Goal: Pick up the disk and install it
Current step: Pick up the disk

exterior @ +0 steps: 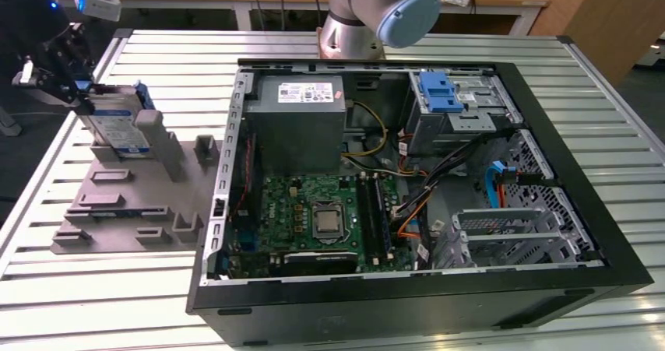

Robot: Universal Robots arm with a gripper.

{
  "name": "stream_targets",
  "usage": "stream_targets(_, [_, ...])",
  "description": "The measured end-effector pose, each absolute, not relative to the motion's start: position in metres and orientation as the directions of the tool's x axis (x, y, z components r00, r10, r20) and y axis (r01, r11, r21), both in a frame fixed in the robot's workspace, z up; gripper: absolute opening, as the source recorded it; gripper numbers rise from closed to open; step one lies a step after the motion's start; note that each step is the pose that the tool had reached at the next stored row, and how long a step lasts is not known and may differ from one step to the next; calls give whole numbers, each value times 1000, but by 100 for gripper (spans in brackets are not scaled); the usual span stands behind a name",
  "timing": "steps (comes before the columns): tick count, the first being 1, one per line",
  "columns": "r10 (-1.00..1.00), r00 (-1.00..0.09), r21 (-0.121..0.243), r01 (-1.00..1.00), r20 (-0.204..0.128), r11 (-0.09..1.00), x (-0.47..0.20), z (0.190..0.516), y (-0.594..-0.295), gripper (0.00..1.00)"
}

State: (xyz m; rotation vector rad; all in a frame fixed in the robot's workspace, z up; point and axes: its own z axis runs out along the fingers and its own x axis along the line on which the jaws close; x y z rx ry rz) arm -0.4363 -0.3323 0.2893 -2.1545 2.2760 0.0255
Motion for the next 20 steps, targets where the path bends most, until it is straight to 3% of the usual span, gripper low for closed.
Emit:
stream_targets(4, [-1000, -5, 7, -1000, -17, 5, -436, 289, -332, 37])
stream_targets(14, [-1000, -4, 7, -1000, -17, 4, -436, 289, -332, 37])
stream_targets(16, [-1000, -4, 7, -1000, -17, 4, -436, 289, -332, 38])
stream_targets(17, [-1000, -4, 7, -1000, -17, 4, -436, 289, -332, 44])
stream_targets(20, [-1000, -4, 7, -1000, -17, 4, -436, 289, -333, 44])
